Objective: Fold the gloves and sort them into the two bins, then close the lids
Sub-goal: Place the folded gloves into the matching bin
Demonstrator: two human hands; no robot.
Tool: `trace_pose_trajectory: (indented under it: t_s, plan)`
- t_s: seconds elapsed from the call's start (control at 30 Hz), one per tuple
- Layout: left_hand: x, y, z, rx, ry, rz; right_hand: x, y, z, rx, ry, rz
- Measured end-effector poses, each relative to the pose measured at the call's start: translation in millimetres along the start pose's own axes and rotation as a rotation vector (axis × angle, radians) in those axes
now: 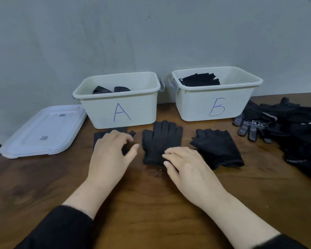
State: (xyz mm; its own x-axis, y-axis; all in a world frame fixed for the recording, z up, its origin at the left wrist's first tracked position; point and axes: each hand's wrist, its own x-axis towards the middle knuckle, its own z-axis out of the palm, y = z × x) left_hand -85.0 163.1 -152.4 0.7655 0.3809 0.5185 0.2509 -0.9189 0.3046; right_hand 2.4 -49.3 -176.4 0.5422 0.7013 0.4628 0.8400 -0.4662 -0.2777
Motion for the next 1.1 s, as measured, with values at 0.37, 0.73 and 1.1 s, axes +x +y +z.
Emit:
trace_pose_trajectory:
  t_s: [0.37, 0.73, 1.1]
  plan:
    - [-6.5, -40.2, -5.9, 0.121, -0.264, -0.123, 4.3, -13.7, 10.2, 0.006, -0.126, 0.023]
    - [12.4, 24.7, -18.7, -0.381, 0.178, -0.138, 15.4, -20.6, -22.8, 0.559, 0.091, 0.325]
    - [20.1, 134.0, 12.5, -0.970, -0.058, -0.064, 15.6, 26.5, -109.9, 1.049, 0.463, 0.692]
